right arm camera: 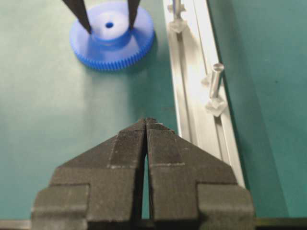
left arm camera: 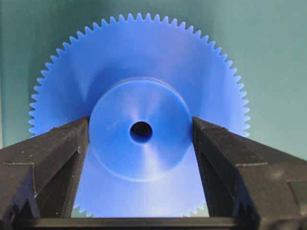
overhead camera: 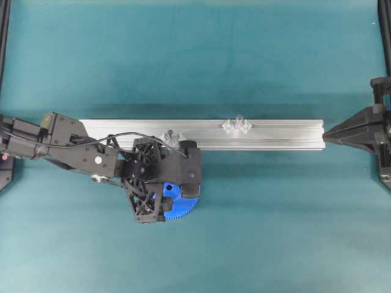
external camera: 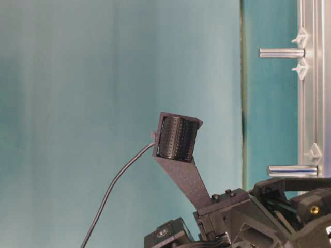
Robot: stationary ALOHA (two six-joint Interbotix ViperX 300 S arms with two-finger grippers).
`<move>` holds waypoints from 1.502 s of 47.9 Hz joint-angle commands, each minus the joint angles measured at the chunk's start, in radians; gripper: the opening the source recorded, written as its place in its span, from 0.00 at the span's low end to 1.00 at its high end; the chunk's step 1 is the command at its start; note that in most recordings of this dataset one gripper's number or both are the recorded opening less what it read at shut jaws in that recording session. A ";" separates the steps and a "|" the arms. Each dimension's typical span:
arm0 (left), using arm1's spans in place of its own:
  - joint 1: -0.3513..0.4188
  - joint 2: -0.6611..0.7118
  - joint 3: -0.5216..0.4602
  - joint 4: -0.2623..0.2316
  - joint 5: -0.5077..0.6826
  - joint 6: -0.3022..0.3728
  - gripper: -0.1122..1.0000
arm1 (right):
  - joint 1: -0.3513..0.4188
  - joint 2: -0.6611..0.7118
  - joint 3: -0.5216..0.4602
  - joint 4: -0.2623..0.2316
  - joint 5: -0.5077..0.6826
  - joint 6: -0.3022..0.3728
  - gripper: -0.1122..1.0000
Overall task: Find the location of the shaft and insert the large gear.
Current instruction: 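Lift the blue gear with the left gripper toward the right shaft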
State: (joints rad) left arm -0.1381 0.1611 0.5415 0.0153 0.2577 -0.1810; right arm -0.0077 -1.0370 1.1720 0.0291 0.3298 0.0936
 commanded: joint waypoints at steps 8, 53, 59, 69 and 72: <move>0.005 -0.008 -0.025 0.002 -0.005 0.002 0.75 | -0.003 -0.006 -0.006 0.002 -0.005 0.009 0.12; 0.008 -0.126 -0.089 0.003 -0.009 0.057 0.75 | -0.011 -0.029 -0.003 0.002 0.018 0.009 0.12; 0.018 -0.135 -0.112 0.003 0.008 0.092 0.75 | -0.012 -0.031 -0.003 0.000 0.018 0.009 0.12; 0.048 -0.152 -0.146 0.003 0.020 0.170 0.75 | -0.012 -0.032 -0.002 0.000 0.018 0.009 0.12; 0.058 -0.156 -0.155 0.003 0.020 0.193 0.75 | -0.012 -0.032 -0.002 0.000 0.018 0.009 0.12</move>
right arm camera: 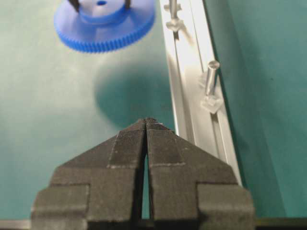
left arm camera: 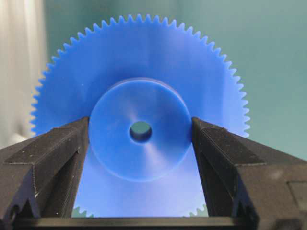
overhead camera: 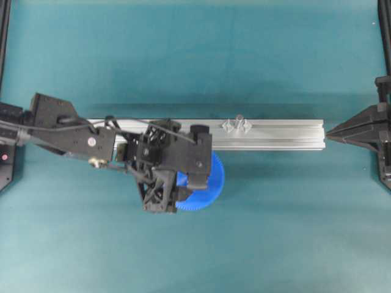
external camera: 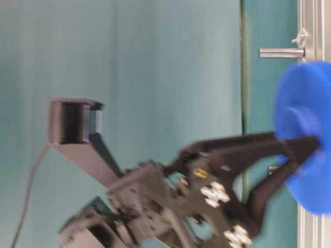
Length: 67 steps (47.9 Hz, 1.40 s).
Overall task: Find the location of the shaft and insert the large gear.
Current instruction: 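Lift the blue gear with the left gripper toward the right shaft, then align the gear's center hole over the right metal shaft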
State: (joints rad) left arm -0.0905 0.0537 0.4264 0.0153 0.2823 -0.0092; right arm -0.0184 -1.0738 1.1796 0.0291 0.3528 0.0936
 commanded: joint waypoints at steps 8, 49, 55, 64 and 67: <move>0.040 -0.046 -0.069 0.003 -0.014 0.080 0.75 | -0.003 0.003 -0.009 0.000 -0.005 0.009 0.12; 0.153 0.110 -0.229 0.006 -0.086 0.284 0.75 | -0.025 -0.064 0.008 0.000 -0.003 0.009 0.12; 0.164 0.140 -0.245 0.006 -0.086 0.285 0.75 | -0.026 -0.064 0.006 0.000 -0.003 0.009 0.12; 0.172 0.170 -0.275 0.006 -0.087 0.285 0.75 | -0.026 -0.064 0.008 0.000 -0.003 0.009 0.12; 0.172 0.176 -0.284 0.008 -0.087 0.284 0.75 | -0.026 -0.066 0.008 0.002 -0.003 0.009 0.12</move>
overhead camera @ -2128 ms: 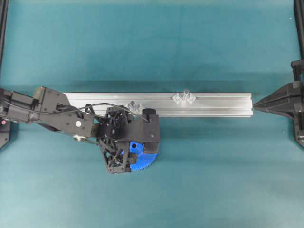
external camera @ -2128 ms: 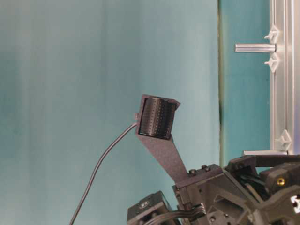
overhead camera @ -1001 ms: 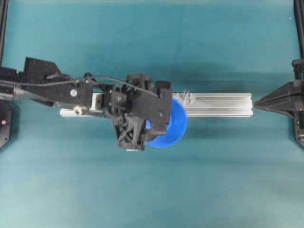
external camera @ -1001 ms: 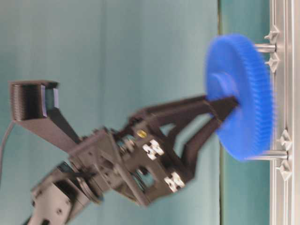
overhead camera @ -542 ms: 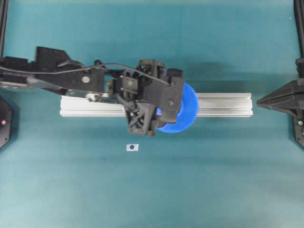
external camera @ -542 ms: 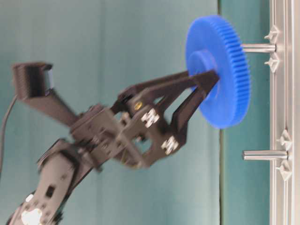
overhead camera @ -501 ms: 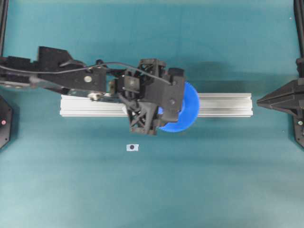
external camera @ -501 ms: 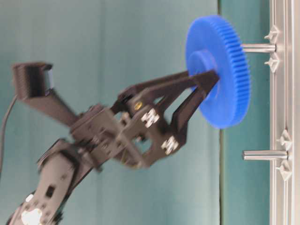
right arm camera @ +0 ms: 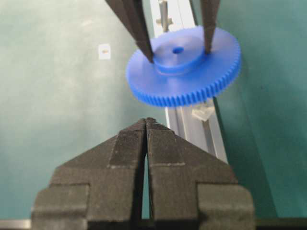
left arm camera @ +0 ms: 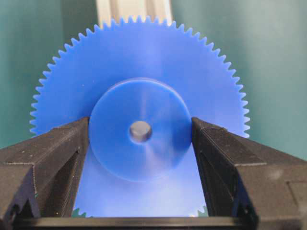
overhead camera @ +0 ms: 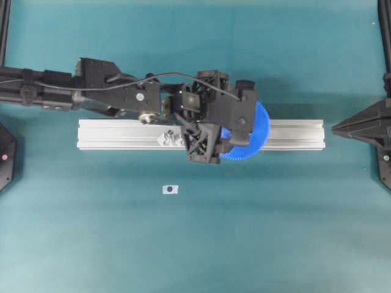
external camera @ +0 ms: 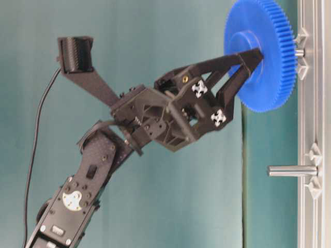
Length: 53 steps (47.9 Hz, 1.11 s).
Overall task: Find the location of the shaft and insert the large gear.
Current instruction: 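Align the gear's center hole over the right metal shaft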
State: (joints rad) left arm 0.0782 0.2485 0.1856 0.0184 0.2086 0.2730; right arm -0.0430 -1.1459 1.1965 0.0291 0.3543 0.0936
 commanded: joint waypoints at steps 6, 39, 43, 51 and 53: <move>0.008 -0.005 -0.054 0.003 -0.014 0.003 0.75 | -0.003 0.005 -0.009 0.000 -0.006 0.009 0.12; 0.041 0.017 -0.058 0.005 -0.014 0.000 0.75 | -0.002 0.000 -0.002 0.000 -0.006 0.009 0.12; 0.046 0.020 -0.066 0.005 -0.014 -0.003 0.75 | -0.003 0.000 -0.002 0.000 -0.005 0.009 0.12; 0.046 0.035 -0.077 0.003 -0.008 -0.003 0.75 | -0.003 0.000 -0.002 0.000 -0.006 0.009 0.12; 0.046 0.035 -0.078 0.005 -0.009 -0.003 0.75 | -0.003 0.000 -0.002 0.000 -0.006 0.009 0.12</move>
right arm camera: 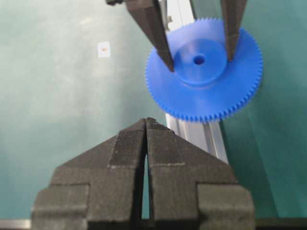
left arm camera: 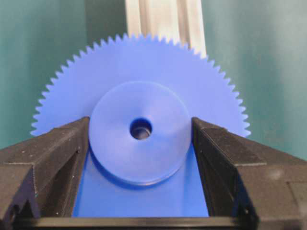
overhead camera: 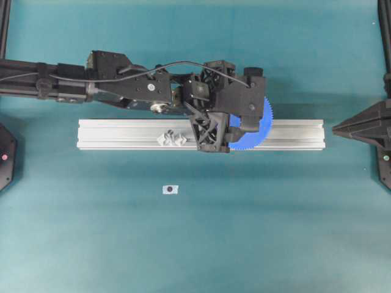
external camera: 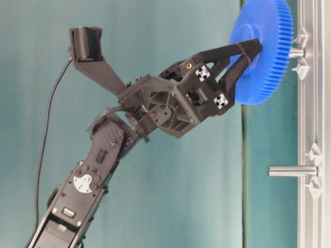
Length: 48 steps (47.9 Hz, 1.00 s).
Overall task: Find the location of the shaft and insert the large gear.
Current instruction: 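Align the gear's center hole over the right metal shaft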
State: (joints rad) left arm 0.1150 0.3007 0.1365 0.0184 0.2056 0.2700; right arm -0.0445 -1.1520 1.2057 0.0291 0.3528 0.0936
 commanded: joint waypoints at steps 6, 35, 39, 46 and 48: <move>0.009 -0.017 -0.032 0.003 -0.005 -0.009 0.75 | -0.002 0.006 -0.011 0.000 -0.005 0.009 0.12; 0.008 -0.046 -0.026 0.003 0.092 -0.048 0.75 | 0.000 0.006 -0.005 0.002 -0.008 0.011 0.12; 0.008 -0.048 -0.023 0.003 0.095 -0.074 0.75 | -0.002 0.006 -0.003 0.000 -0.008 0.011 0.12; -0.002 -0.041 -0.021 0.003 0.091 -0.121 0.75 | -0.002 0.006 -0.002 0.000 -0.011 0.017 0.12; -0.006 -0.041 -0.021 0.003 0.089 -0.129 0.75 | -0.002 0.006 0.000 0.000 -0.011 0.023 0.12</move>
State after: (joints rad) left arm 0.1166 0.2961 0.1258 0.0199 0.2991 0.1519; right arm -0.0430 -1.1520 1.2118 0.0291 0.3497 0.0982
